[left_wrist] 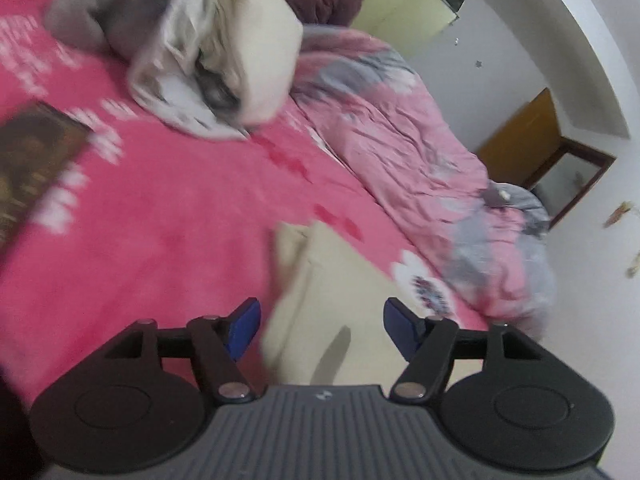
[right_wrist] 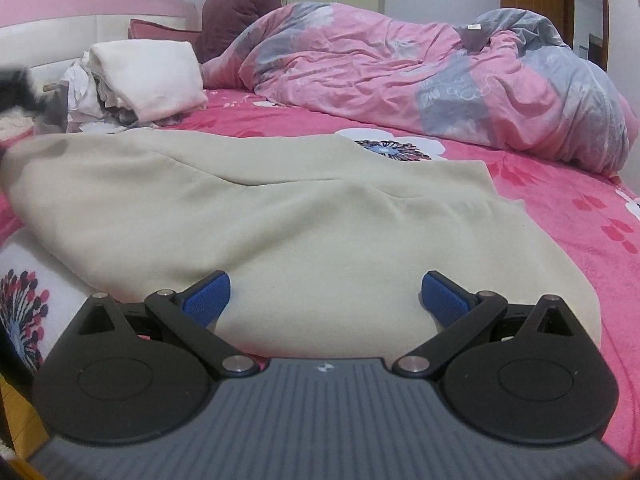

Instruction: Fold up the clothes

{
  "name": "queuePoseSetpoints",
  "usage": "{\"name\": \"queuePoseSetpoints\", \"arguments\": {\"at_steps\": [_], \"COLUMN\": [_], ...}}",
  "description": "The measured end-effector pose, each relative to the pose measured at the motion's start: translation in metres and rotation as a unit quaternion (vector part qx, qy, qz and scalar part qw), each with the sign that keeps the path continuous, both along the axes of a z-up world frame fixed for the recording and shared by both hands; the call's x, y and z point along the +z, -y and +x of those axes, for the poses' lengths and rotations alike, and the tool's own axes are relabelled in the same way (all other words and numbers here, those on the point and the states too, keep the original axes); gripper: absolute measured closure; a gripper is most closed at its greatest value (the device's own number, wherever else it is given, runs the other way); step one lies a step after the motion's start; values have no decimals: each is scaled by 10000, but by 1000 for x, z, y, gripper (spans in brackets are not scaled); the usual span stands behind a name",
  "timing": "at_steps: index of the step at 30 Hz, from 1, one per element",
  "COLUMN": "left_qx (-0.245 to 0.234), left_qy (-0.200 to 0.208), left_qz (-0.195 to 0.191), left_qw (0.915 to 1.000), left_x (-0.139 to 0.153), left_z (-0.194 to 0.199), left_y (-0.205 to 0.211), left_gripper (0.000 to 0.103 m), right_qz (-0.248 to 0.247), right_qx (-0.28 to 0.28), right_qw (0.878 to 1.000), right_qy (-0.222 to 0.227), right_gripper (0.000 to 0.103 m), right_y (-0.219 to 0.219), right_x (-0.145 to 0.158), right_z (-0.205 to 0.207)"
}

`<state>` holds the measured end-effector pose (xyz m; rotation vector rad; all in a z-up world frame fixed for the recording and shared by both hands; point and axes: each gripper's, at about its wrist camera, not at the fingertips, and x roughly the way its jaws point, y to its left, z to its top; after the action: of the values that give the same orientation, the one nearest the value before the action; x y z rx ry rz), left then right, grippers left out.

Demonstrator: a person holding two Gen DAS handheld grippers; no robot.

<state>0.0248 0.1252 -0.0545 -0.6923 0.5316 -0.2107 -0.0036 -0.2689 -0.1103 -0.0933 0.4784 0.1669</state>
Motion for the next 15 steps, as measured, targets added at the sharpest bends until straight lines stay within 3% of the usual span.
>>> {"name": "queuePoseSetpoints", "arguments": {"at_steps": [5, 9, 15], "left_qx": [192, -151, -873], "left_qy": [-67, 52, 152], "left_qz": [153, 312, 570], "left_qw": [9997, 9994, 9944], "left_x": [-7, -7, -18], "left_z": [-20, -34, -61], "left_y": [-15, -7, 15], "left_gripper": [29, 29, 27], "right_qz": [-55, 41, -535], "right_qx": [34, 47, -79], "right_qw": [9999, 10000, 9985], "right_qy": [-155, 19, -56], "right_gripper": [1, 2, 7], "right_y": [-2, -5, -18], "right_x": [12, 29, 22], "right_z": [5, 10, 38]}}
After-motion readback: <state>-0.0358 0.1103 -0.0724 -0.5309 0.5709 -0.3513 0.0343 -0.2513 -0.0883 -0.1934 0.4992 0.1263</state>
